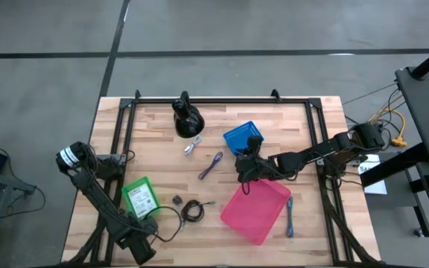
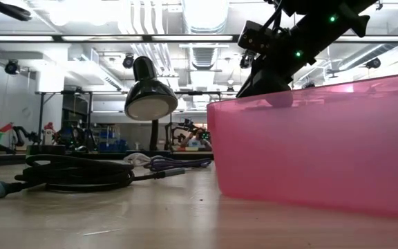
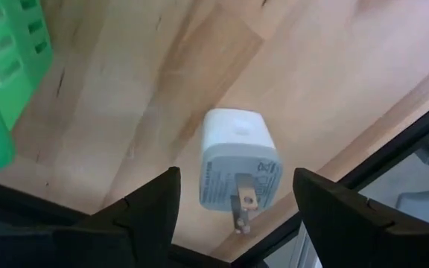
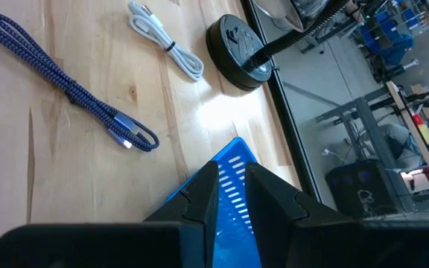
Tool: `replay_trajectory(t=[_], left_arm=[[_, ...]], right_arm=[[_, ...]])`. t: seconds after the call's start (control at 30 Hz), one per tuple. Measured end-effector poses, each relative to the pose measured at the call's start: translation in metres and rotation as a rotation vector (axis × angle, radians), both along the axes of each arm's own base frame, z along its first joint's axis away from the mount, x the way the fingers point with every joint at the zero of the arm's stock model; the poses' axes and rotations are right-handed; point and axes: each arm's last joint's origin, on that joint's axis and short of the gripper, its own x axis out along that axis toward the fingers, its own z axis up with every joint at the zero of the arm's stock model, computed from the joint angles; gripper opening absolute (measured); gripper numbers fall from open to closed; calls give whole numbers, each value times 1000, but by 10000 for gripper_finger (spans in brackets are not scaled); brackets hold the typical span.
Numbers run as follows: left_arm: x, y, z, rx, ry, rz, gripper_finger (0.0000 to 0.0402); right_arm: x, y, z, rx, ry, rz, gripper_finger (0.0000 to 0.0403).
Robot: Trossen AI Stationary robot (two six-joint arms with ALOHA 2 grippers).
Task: Pick and place items into bin
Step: Put the white charger adapter into the blue bin
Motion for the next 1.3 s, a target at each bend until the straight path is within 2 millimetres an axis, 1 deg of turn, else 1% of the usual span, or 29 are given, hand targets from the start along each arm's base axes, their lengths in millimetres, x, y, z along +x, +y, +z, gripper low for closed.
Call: replay_trajectory(t=[0.17,0.27,0.33,0.5,0.9,1.03,1.23,1.3], left_arm=[[0,1,-2,15,-16,4,244],[-1,2,-11,25,-22,3,244],[-1,0,-16,2,-13,-2,244],[1,-3,-24,-10,-2,-34,244],[-1,-3,-24,-13,16,-43,242],[-2,-2,-24,-10,19,-43,219],[-1,-2,-24,-12,16,-44,156],[-2,-2,-24,-17,10,-68,135]], right_arm=[[0,0,0,0,0,0,57],[0,0,0,0,0,0,57],[0,0,0,0,1,0,57],[-1,0,-1,-1,4,0,57],[-1,0,-1,-1,5,0,57],[-1,0,-1,-1,5,0,57],[-1,0,-1,-1,5,0,57],[-1,0,-1,-1,5,0,57]])
